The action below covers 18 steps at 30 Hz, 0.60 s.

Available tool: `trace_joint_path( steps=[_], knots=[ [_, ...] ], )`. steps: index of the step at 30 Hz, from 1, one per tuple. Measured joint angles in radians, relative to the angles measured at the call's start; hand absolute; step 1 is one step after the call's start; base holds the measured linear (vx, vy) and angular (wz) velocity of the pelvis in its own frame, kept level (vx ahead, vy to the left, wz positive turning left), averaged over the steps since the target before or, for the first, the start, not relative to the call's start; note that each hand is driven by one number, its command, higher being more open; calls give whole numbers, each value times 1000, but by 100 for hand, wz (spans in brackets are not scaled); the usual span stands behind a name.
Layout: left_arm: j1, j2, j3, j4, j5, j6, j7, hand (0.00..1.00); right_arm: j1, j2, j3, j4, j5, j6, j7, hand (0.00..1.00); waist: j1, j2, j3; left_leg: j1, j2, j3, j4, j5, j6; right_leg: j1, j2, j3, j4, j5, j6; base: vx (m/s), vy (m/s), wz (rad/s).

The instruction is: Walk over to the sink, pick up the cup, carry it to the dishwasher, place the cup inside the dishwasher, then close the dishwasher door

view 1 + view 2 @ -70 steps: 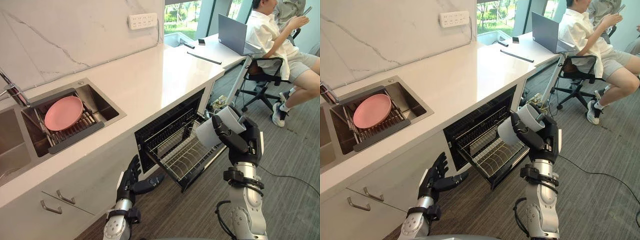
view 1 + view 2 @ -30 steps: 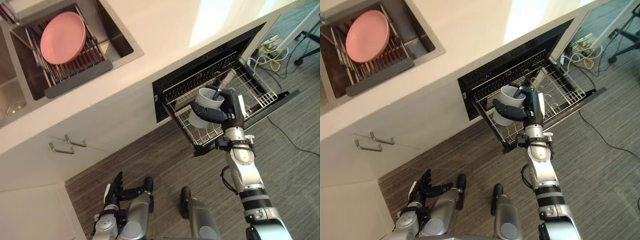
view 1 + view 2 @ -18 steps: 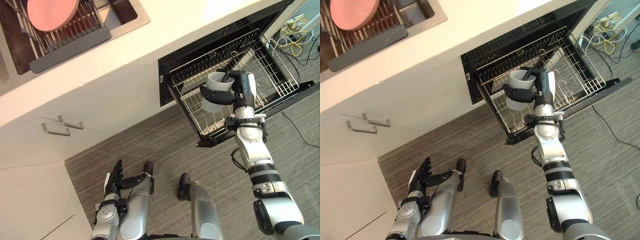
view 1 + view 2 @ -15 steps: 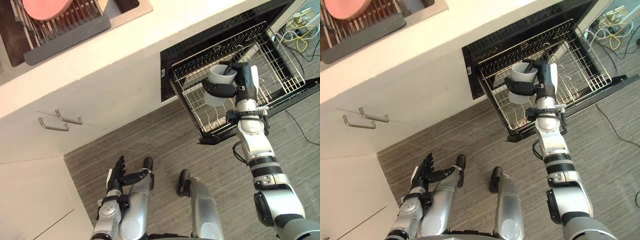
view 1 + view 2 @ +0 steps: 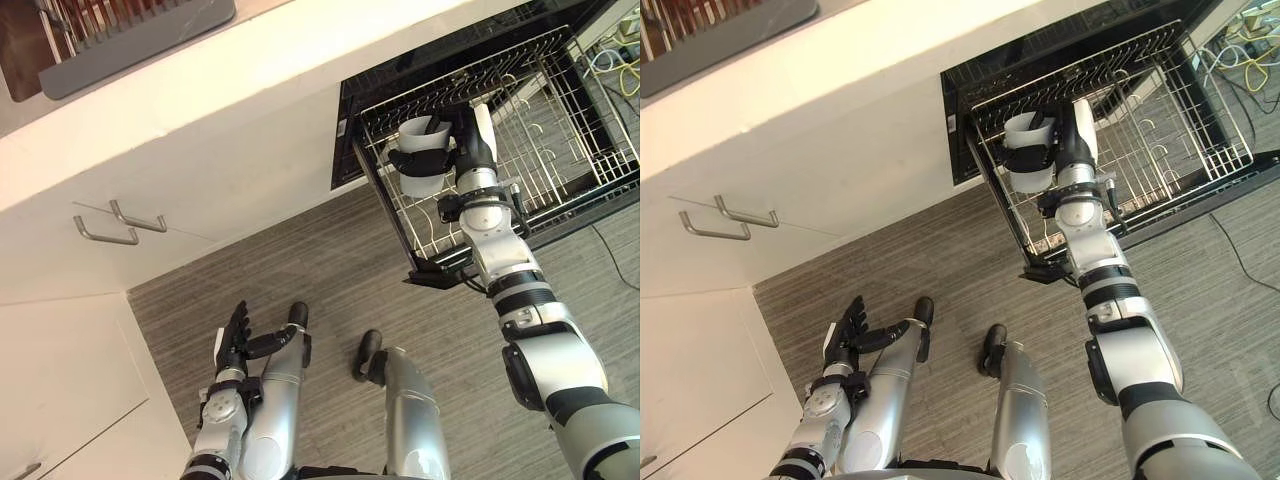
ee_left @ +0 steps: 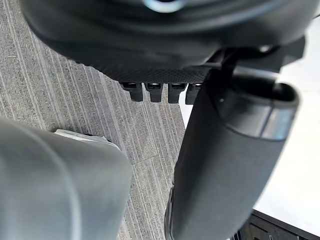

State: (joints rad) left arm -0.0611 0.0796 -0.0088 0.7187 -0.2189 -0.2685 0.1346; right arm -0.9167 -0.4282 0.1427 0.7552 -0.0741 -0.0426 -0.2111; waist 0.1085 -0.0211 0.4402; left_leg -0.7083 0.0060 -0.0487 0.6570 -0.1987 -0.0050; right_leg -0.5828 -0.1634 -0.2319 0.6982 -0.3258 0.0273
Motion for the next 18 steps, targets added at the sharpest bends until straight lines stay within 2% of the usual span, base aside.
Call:
trace_joint_path(
  steps=[13,14,18],
  knots=[
    [-29,-5,0,21,-17,0,41,100,-78,40,3,149,-78,32,0,0,2,0,0,-31,3,18,11,1,1,-24,-17,-24,14,0,-1,-12,-1,1],
    [-35,-4,0,29,-17,1,42,100,-89,42,4,168,-81,32,0,100,2,0,0,-31,3,19,11,1,1,-25,-19,-25,14,0,-1,-32,-27,-1],
    [-38,-5,0,32,-17,1,46,100,-118,46,21,212,-112,42,-1,100,1,0,0,-31,3,24,10,2,1,-25,-23,-28,14,0,-1,-8,-6,0]
  ],
)
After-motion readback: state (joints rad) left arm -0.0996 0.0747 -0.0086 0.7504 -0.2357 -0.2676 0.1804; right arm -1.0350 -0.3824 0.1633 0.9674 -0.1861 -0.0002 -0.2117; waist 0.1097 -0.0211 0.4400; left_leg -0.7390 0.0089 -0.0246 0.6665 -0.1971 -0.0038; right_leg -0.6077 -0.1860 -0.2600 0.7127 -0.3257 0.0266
